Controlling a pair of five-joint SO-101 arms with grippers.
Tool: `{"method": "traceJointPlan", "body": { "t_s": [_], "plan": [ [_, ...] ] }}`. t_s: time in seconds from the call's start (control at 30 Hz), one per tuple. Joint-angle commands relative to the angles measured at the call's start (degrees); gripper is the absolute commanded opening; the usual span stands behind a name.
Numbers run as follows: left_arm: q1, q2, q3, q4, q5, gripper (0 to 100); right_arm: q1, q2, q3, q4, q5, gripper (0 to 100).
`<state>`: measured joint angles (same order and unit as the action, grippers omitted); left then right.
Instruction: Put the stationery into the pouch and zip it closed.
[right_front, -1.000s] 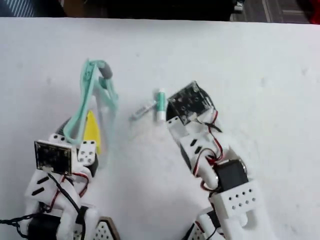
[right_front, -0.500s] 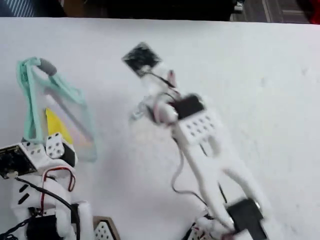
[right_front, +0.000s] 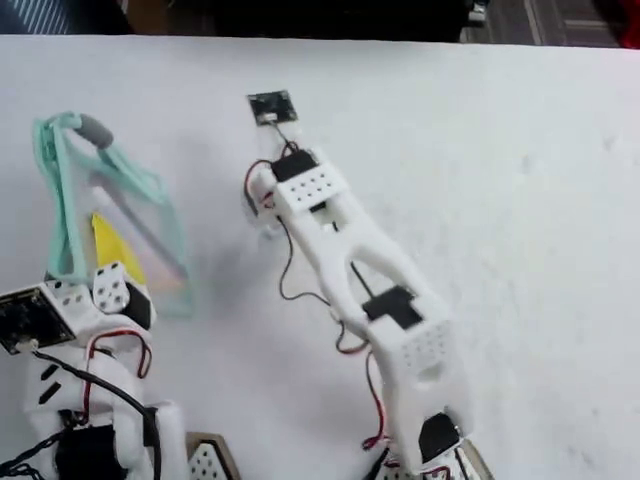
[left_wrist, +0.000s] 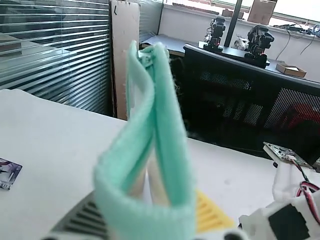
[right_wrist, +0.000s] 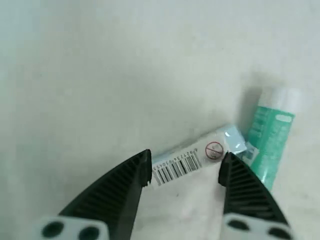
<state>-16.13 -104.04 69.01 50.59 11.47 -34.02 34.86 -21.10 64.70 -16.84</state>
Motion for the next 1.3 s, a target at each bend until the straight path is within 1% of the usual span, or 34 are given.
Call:
{"method": "traceJointPlan", "body": {
  "t_s": [0.0, 0.17, 0.27, 0.5, 0.63, 0.77, 1.0, 1.07, 1.2, 1.27],
  "plan": [
    [-0.40, -0.66, -0.62, -1.93, 0.70, 2, 0.75, 3.30, -6.24, 0.48, -3.60, 21.1],
    [-0.40, -0.66, -0.62, -1.93, 0.70, 2, 1.63, 7.34, -10.37, 4.79, -9.05, 21.1],
    [-0.40, -0.66, -0.62, -1.93, 0.70, 2, 1.63, 9.01, -12.57, 5.85, -8.97, 21.0],
    [-0.40, -0.66, -0.62, -1.93, 0.70, 2, 1.71, 9.98, -15.47, 13.23, -9.32, 21.0],
    [-0.40, -0.66, -0.62, -1.93, 0.70, 2, 2.33, 9.98, -15.74, 12.53, -9.32, 21.1],
    [-0.40, -0.66, -0.53, -1.93, 0.70, 2, 3.47, 10.07, -15.74, 9.36, -9.32, 21.1],
    [-0.31, -0.66, -0.53, -1.93, 0.70, 2, 6.81, 10.07, -15.65, 6.37, -8.97, 20.6],
    [-0.31, -0.66, -0.53, -1.93, 0.70, 2, 6.90, 10.07, -15.56, 6.55, -8.88, 17.2],
    [0.40, -0.66, -0.53, -1.93, 0.70, 2, 6.37, 10.07, -15.56, 6.64, -8.79, 5.3],
    [1.36, -0.66, -0.53, -1.85, 0.70, 2, 6.29, 10.07, -15.47, 6.73, -8.79, 3.5]
  ]
}}
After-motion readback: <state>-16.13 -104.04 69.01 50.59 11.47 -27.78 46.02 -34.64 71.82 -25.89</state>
